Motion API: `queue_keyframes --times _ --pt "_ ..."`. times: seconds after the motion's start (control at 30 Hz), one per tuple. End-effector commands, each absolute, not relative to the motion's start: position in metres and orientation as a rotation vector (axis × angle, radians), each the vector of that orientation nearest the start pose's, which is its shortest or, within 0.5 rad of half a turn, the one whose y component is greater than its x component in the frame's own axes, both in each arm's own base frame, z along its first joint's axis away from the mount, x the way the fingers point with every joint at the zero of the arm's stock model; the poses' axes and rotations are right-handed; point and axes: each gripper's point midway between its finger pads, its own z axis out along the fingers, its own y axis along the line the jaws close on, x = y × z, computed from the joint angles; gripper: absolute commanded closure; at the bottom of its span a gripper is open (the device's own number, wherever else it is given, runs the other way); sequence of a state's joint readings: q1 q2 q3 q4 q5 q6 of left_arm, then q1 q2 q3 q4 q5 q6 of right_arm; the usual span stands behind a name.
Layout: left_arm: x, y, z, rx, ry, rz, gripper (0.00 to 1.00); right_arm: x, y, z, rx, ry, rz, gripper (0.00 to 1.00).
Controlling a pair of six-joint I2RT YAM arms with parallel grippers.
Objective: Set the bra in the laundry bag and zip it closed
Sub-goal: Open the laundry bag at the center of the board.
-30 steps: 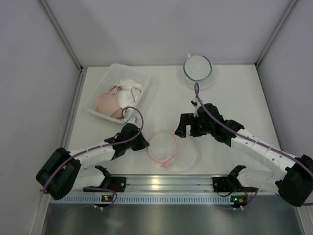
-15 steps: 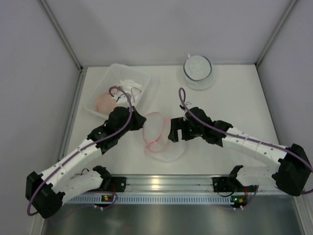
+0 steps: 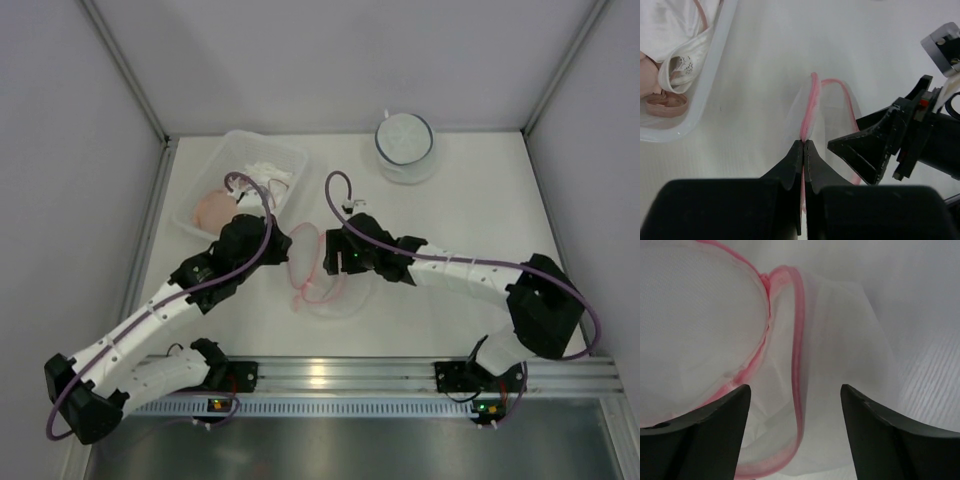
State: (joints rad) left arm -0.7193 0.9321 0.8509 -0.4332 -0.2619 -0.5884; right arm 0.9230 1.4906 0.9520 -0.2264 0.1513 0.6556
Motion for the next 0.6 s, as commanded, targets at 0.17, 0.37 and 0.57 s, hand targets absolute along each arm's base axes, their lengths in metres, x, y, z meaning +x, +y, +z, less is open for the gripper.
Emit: queue_keyframes --times 0.17,0.37,0.57 --pt "0.26 -0.156 0.271 -0.052 1.989 -0.361 1.0 0.272 0.336 0.129 -0.225 2.303 0.537 0.82" --pt "0.271 -0.13 0.309 -0.059 1.934 -0.172 1.0 0.287 0.317 0.187 -0.212 2.187 0.451 1.0" --pt "0.281 -0.105 0.348 -0.045 1.867 0.021 1.0 0.31 0.301 0.196 -0.184 2.172 0.39 1.0"
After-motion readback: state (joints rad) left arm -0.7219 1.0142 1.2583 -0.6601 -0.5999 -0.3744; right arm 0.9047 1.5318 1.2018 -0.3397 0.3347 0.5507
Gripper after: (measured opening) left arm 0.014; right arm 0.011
